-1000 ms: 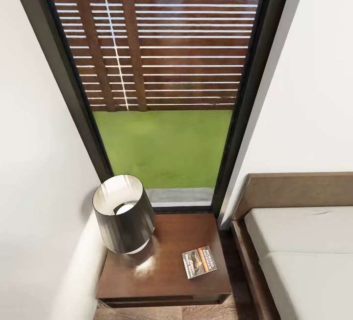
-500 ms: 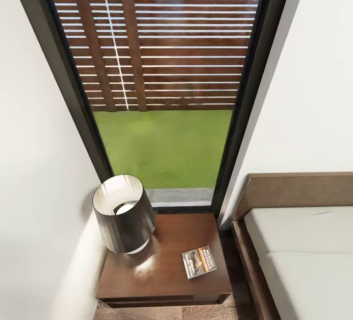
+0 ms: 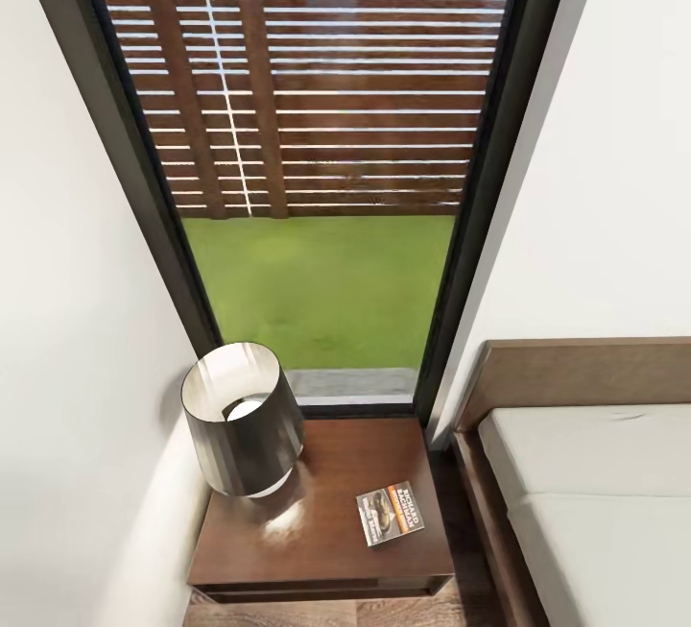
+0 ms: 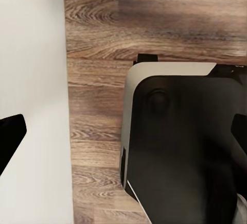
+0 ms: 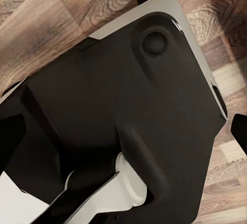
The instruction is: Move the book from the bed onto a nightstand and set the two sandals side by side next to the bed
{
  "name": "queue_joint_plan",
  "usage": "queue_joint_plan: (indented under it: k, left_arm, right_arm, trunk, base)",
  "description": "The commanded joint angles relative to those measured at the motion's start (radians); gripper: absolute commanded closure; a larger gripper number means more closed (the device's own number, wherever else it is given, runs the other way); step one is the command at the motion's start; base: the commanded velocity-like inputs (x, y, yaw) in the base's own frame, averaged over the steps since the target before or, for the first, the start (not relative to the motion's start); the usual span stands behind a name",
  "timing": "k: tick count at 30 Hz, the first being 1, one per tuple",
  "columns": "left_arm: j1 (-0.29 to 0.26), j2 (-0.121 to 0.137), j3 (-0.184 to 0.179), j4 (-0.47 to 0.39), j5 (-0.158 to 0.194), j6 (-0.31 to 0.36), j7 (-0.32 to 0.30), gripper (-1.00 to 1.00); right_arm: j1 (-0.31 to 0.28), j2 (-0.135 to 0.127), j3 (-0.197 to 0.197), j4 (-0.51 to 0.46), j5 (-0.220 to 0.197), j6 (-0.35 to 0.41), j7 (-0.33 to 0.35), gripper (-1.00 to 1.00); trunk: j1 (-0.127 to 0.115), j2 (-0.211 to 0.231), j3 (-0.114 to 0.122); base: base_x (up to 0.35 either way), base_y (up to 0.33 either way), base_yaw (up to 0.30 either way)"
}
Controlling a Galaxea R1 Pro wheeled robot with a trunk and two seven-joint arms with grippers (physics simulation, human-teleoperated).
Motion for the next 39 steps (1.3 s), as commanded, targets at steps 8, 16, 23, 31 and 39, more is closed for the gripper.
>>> queue_joint_plan:
  k: [8,16,23,31,39]
  left_arm:
    - [0.0,0.0,-0.009,0.0,0.01,-0.003,-0.001,-1.0]
    - [0.0,0.0,-0.009,0.0,0.01,-0.003,-0.001,-1.0]
    - [0.0,0.0,-0.008,0.0,0.01,-0.003,-0.001,-1.0]
    - [0.0,0.0,-0.009,0.0,0.01,-0.003,-0.001,-1.0]
    - [0.0,0.0,-0.009,0.0,0.01,-0.003,-0.001,-1.0]
  right_arm:
    - [0.0,0.0,-0.005,-0.001,0.002,0.006,0.003,-1.0]
    - [0.0,0.001,-0.005,0.0,0.002,0.006,0.003,-1.0]
    - [0.0,-0.001,-0.005,-0.001,0.002,0.006,0.003,-1.0]
    - [0.0,0.001,-0.005,-0.001,0.002,0.006,0.003,-1.0]
    - [0.0,0.0,-0.005,-0.001,0.002,0.006,0.003,-1.0]
  trunk:
    - [0.0,-0.002,-0.002]
    - [0.0,-0.002,-0.002]
    - [0.0,-0.002,-0.002]
    - [0.0,-0.002,-0.002]
    - [0.0,-0.002,-0.002]
  base:
    - [0.0,0.0,0.0]
    - [0.0,0.0,0.0]
    - [0.0,0.0,0.0]
    - [0.0,0.0,0.0]
    - [0.0,0.0,0.0]
